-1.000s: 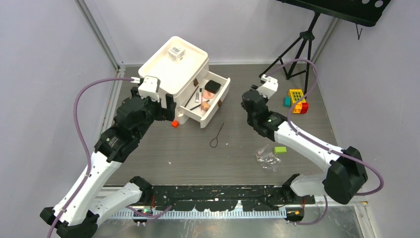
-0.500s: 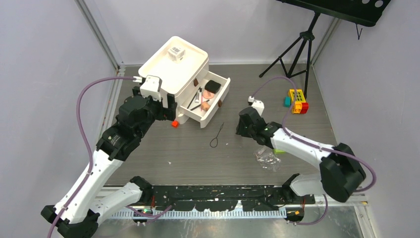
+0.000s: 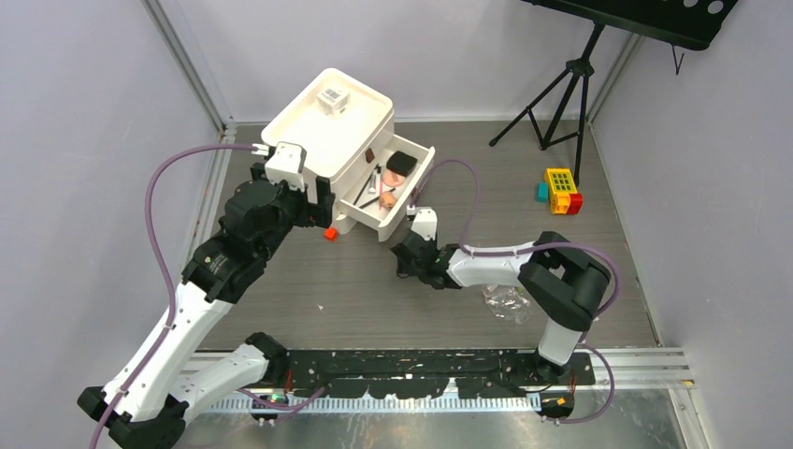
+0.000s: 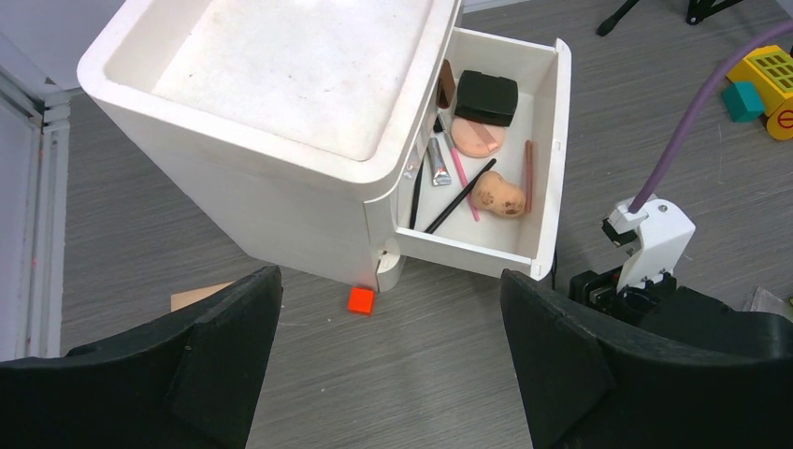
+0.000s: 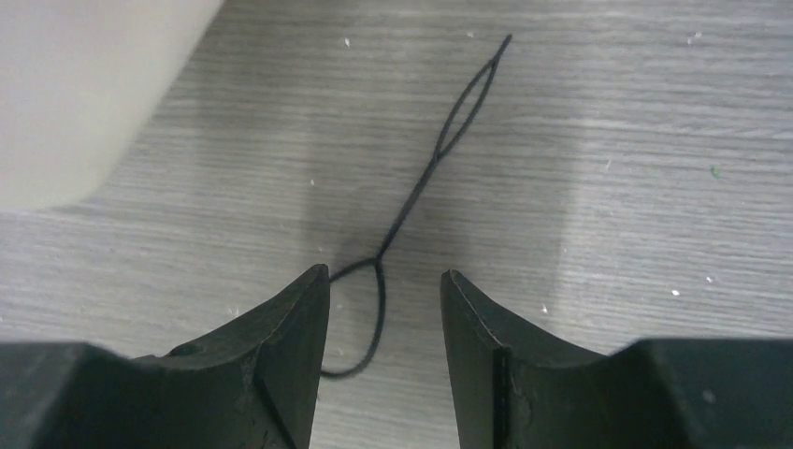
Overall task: Organize the makeup
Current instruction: Move the makeup tool to the center of the board.
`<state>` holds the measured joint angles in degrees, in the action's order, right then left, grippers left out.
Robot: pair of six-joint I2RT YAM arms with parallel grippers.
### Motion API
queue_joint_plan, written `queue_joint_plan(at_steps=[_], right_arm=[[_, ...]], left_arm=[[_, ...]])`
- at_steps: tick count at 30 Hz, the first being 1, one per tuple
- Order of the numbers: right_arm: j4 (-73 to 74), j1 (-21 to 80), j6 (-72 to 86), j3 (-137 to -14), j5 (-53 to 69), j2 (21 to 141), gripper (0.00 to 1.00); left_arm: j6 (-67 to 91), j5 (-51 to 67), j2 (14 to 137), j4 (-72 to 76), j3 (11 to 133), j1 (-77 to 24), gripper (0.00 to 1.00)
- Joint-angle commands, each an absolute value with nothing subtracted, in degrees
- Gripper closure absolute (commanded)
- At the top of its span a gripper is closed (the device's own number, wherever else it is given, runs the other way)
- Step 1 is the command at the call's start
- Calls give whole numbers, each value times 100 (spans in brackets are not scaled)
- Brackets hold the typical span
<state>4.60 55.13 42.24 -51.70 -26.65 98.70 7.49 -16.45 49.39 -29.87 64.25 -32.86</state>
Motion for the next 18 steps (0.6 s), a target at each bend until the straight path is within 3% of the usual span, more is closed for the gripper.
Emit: queue_joint_plan(at_steps=[1,12,18], right_arm=[[88,5596,4187,-5502,-3540,10113,48],[952,5821,3796,-6035,-3906,10703,53],[1461,5914,3934,-5924,-4184,10717,69]], left_arm=[[791,-1582,4913,-2814,6446,-3243,11],[774,-1582,4917,-2821,6449,-3249,11],[782,-1578,4925,-2819,6447,-3232,11]])
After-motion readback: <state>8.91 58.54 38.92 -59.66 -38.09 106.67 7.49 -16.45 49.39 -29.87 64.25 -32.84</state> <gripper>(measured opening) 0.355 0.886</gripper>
